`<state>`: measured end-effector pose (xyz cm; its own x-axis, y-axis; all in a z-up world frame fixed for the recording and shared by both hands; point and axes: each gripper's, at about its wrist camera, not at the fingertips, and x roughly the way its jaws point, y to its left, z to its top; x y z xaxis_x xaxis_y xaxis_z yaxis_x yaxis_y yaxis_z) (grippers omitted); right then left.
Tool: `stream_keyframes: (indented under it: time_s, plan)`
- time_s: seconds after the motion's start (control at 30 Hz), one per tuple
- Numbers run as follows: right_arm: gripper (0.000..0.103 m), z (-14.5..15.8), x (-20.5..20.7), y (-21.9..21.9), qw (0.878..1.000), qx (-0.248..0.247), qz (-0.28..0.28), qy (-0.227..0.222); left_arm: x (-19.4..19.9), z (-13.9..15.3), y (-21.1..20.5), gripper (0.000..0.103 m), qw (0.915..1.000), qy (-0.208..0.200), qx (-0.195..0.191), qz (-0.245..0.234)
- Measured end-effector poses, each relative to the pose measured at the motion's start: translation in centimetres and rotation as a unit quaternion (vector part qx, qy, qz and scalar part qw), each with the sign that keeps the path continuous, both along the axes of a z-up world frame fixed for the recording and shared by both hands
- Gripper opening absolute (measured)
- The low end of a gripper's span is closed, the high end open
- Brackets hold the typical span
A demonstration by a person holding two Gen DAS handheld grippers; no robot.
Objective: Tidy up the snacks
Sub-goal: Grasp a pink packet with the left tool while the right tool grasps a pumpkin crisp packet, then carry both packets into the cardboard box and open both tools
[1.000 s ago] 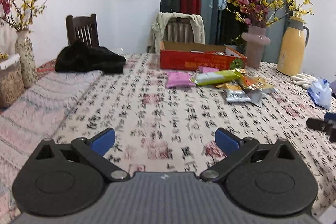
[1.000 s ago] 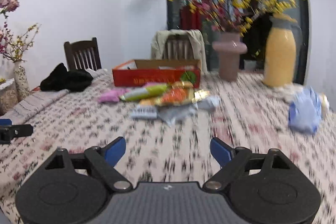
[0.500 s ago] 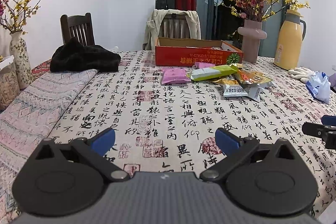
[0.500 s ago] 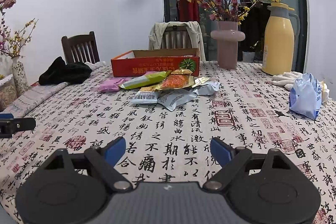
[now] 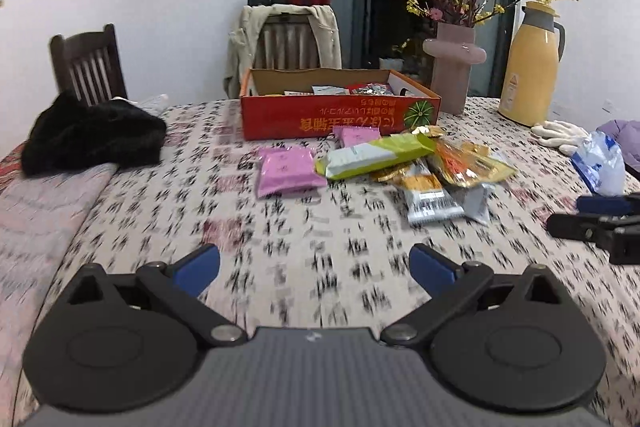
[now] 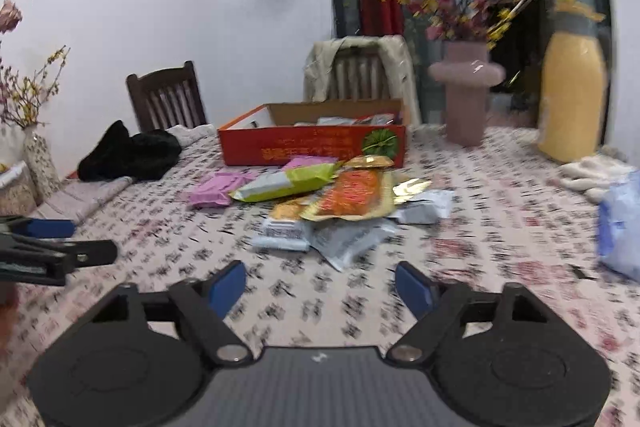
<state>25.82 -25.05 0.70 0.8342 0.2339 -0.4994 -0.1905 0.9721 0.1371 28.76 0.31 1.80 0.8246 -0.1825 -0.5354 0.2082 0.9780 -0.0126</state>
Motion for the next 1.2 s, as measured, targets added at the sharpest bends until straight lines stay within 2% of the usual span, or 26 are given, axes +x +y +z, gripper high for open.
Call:
stream_keyframes:
  time_s: [0.13,0.2,0.27,0.33,0.5,0.53,0.6,0.63,0.7,0.77,0.93,1.07,1.2]
  plan:
    - [0.073,-0.5,4.4,2.3,0.997,-0.001,0.064,0.032,5.1,-0.5,-0.4,0.094,0.9998,0.009,0.016,0.000]
    - [0.073,-1.2,6.7,3.4,0.995,-0.003,0.081,0.053,8.2,-1.3,-0.7,0.093,0.9994,0.021,0.027,-0.010]
    - [0.073,-1.9,9.3,4.1,0.995,-0.002,0.072,0.075,10.9,-2.2,-1.0,0.091,0.9986,0.031,0.040,-0.015]
    - [0.073,-2.3,11.1,4.6,0.995,-0.003,0.060,0.076,13.4,-2.9,-1.1,0.087,0.9982,0.035,0.048,-0.005]
    - [0.072,-3.1,14.6,6.4,0.995,-0.023,0.055,0.074,18.5,-3.7,-1.2,0.083,0.9979,0.052,0.039,-0.008]
    - [0.070,-3.4,14.9,6.6,0.995,-0.026,0.055,0.075,19.3,-3.9,-1.2,0.083,0.9978,0.055,0.036,-0.007]
    - [0.051,-3.6,15.4,6.8,0.995,-0.031,0.056,0.077,20.4,-4.4,-1.3,0.080,0.9975,0.062,0.032,-0.003]
    - [0.046,-3.8,15.5,6.9,0.995,-0.032,0.059,0.078,20.9,-4.6,-1.2,0.078,0.9972,0.067,0.031,0.003]
    - [0.043,-4.2,15.6,6.9,0.994,-0.030,0.065,0.082,21.3,-4.9,-0.8,0.076,0.9973,0.070,0.021,0.009]
    - [0.042,-4.3,15.4,6.9,0.994,-0.032,0.067,0.079,21.4,-5.0,-0.5,0.063,0.9972,0.074,0.008,0.006]
    - [0.041,-4.1,14.1,6.7,0.994,-0.029,0.073,0.080,19.7,-4.9,0.0,0.063,0.9970,0.075,0.009,0.017]
    - [0.041,-3.8,11.5,6.3,0.994,-0.027,0.075,0.079,16.0,-4.2,1.0,0.063,0.9963,0.079,0.009,0.031]
    - [0.041,-3.3,7.7,5.3,0.994,-0.013,0.085,0.072,10.2,-3.0,1.9,0.063,0.9980,0.051,0.009,0.035]
